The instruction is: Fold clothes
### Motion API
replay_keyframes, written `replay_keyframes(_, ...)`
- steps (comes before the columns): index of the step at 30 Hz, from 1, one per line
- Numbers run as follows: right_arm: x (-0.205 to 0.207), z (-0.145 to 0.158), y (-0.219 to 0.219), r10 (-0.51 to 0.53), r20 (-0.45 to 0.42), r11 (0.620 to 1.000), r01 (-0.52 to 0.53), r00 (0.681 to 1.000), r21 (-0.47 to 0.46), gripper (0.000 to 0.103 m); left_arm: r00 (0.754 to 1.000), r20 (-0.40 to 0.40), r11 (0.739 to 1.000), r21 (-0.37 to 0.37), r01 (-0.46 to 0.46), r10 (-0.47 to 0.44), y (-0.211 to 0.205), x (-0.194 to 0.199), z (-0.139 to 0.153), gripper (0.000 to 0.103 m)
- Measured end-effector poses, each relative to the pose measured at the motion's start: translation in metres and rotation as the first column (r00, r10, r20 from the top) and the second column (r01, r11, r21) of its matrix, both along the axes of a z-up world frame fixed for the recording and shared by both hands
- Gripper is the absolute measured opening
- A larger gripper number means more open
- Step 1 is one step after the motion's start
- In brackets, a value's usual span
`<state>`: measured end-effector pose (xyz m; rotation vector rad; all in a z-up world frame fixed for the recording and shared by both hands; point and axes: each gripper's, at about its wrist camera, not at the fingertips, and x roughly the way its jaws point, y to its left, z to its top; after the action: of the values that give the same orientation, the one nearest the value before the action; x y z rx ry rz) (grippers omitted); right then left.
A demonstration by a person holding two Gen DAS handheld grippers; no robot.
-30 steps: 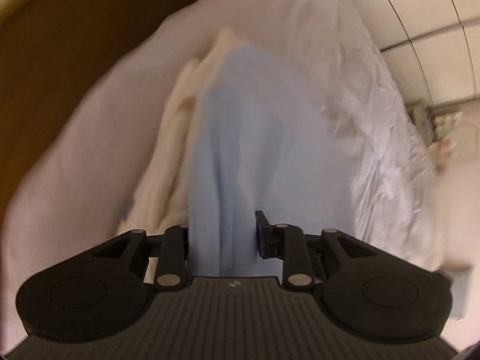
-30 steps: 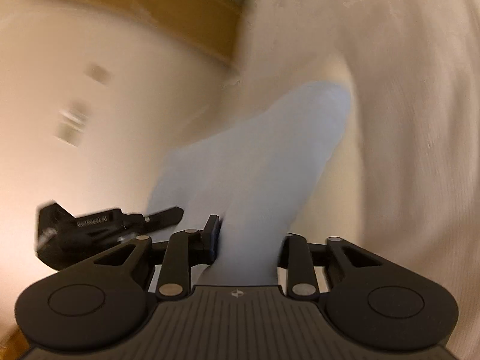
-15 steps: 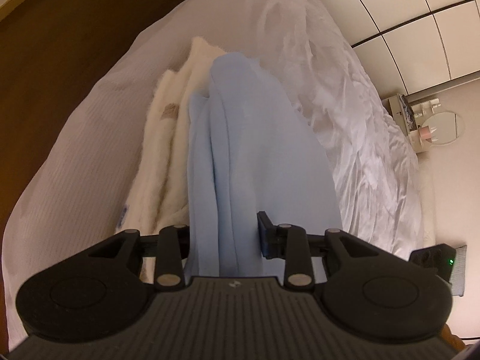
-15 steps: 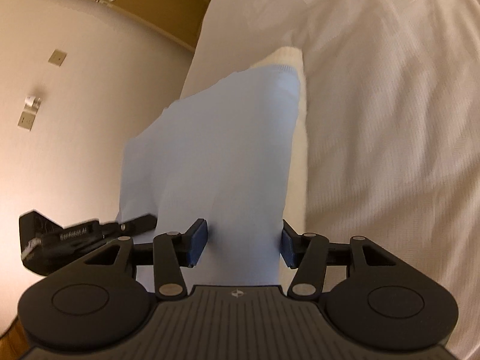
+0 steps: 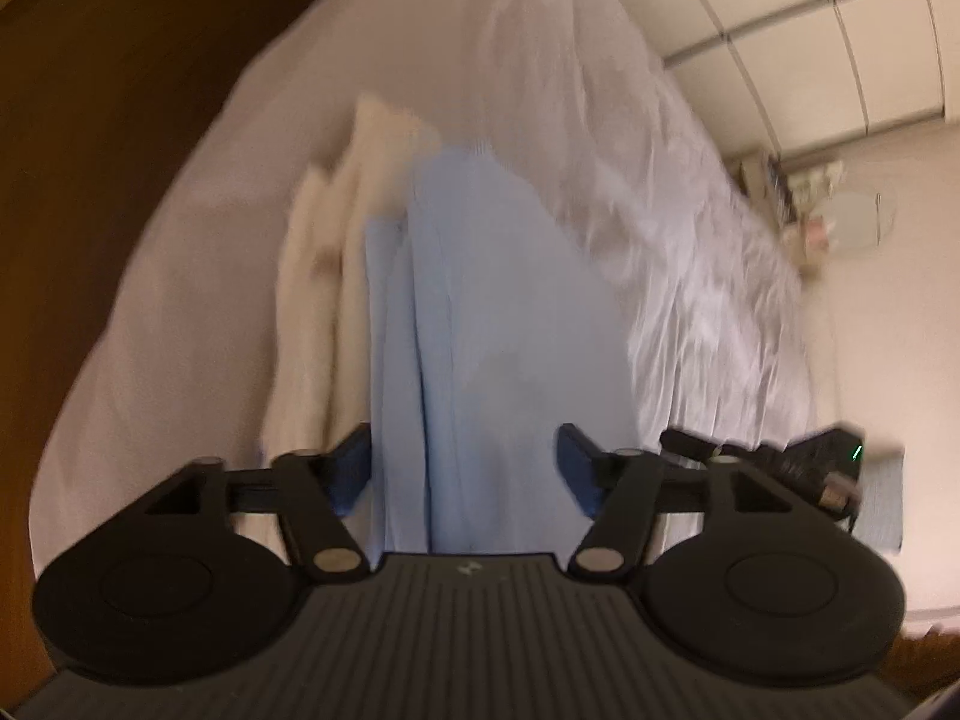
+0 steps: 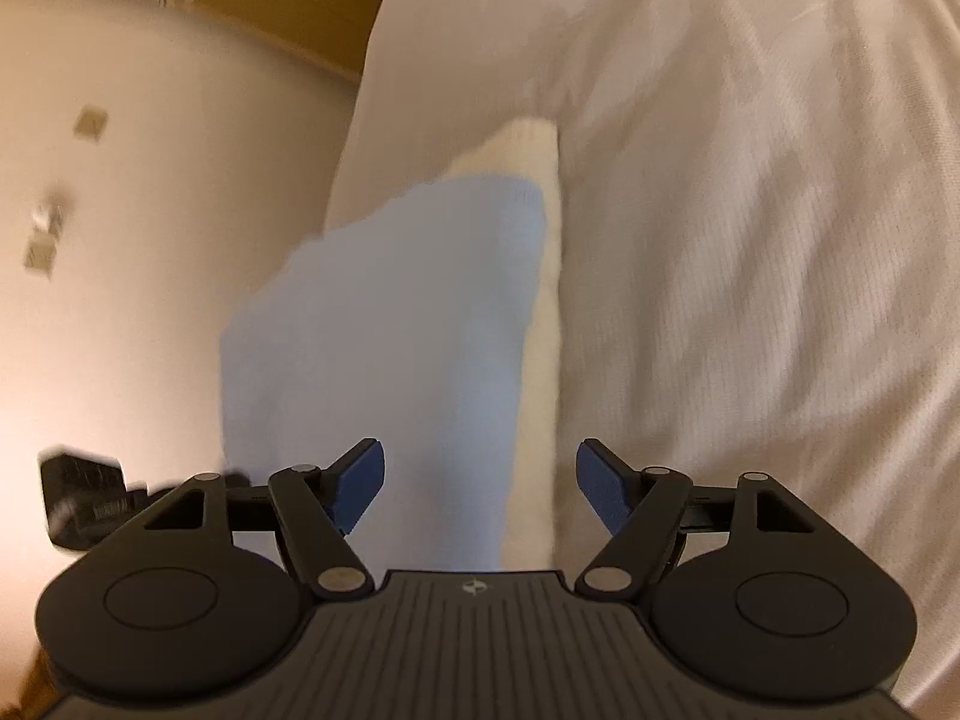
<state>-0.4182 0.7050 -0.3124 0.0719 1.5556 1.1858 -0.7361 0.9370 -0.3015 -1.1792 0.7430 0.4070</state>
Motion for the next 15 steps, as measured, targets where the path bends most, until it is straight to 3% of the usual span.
replay_keyframes(3,0.008,-0.007,0.011,-0.083,-0.023,0.996,0.083,0.996,0.019,0.074,0.999,0.005,0.999,0.021,-0.035,0.035,0.021,0.019,-0.003,0.063)
replay_keyframes(5,0.013,-0.015,0.021,-0.136,-0.038,0.990,0.137,0.990,0.019,0.071,0.999,-0.016,0.998,0.039,-0.040,0.041,0.030,0.034,-0.010,0.051)
replay_keyframes(7,0.022,-0.023,0.030,-0.177,-0.056,0.984,0.178,0.983,0.016,0.063,0.998,-0.032,0.998,0.052,-0.044,0.046,0.036,0.045,-0.016,0.027)
replay_keyframes(8,0.027,-0.027,0.035,-0.198,-0.065,0.980,0.199,0.978,0.015,0.046,0.999,-0.028,0.996,0.081,-0.035,0.037,0.035,0.048,-0.016,0.020)
replay_keyframes(9,0.031,-0.031,0.039,-0.216,-0.073,0.976,0.218,0.974,0.012,0.039,0.999,-0.020,0.993,0.117,-0.024,0.027,0.033,0.049,-0.012,0.016)
replay_keyframes(12,0.027,-0.023,0.049,-0.133,0.027,0.990,0.132,0.991,0.054,0.022,1.000,0.020,0.977,0.212,-0.005,0.000,0.022,0.043,0.004,0.013)
replay_keyframes(15,0.021,-0.004,0.050,-0.070,0.125,0.985,0.048,0.990,0.166,0.019,0.999,0.044,0.965,0.263,-0.017,0.006,0.018,0.035,0.013,0.013)
